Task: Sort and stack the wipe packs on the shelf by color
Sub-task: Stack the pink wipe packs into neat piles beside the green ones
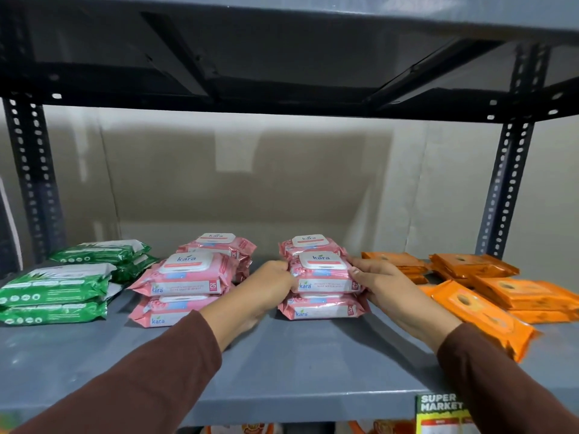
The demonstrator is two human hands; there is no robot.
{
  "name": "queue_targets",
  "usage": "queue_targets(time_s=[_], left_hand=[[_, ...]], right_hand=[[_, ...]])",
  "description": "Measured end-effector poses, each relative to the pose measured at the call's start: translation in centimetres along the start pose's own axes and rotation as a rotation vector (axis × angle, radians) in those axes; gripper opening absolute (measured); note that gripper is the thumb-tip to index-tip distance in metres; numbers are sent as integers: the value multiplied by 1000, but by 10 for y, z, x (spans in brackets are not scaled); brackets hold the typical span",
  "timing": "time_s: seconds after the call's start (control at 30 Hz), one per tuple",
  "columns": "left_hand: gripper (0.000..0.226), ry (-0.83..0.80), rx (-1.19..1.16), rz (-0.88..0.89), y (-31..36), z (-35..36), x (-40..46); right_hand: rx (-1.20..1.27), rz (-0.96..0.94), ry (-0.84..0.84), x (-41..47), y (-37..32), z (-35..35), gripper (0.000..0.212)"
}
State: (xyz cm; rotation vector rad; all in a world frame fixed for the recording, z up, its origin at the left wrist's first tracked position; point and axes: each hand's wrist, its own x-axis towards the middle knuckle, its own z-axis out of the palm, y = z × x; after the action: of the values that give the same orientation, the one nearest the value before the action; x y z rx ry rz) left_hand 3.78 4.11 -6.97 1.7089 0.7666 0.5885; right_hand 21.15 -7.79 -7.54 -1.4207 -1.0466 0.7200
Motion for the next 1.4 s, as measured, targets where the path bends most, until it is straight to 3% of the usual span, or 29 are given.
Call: queue_targets(time_s=[0.17,0.3,0.4,0.57,0.67,0.77,0.83,0.9,1.03,1.13,1.2,1.4], left_hand=[[35,-32,-141,-30,9,6,-7],[54,60,-295,-40,10,8,-7],[53,75,-414,-89,9,7,-8],[73,38,-520,-107,17,11,-13],[66,83,-462,-51,24,20,-26],[55,198,-284,94,31,7,-50],[56,342,-203,245,33,-30,-69],[55,474,-212,333,29,-73,-81],[40,601,-375,237,-1,-136,-91],[65,568,-341,51,-34,-161,-89],[77,512,-374,-38,-49,-174,-85],[89,284,-597,-25,-45,-165,-84]], right_hand=[[73,49,17,-5,-2,5,28],[303,123,60,-8,-9,5,54],[385,227,58,-9,-11,8,85],[362,243,67,-15,-9,17,81],[340,183,98,-25,-18,21,73],[267,-30,336,-39,-27,28,63],[312,-182,376,-45,-33,42,80],[432,-204,255,-48,-37,68,91],[473,22,-57,-36,-35,138,73],[459,56,-144,-13,-29,180,68],[485,58,-169,-2,-25,197,76],[509,24,-220,6,-21,213,82]])
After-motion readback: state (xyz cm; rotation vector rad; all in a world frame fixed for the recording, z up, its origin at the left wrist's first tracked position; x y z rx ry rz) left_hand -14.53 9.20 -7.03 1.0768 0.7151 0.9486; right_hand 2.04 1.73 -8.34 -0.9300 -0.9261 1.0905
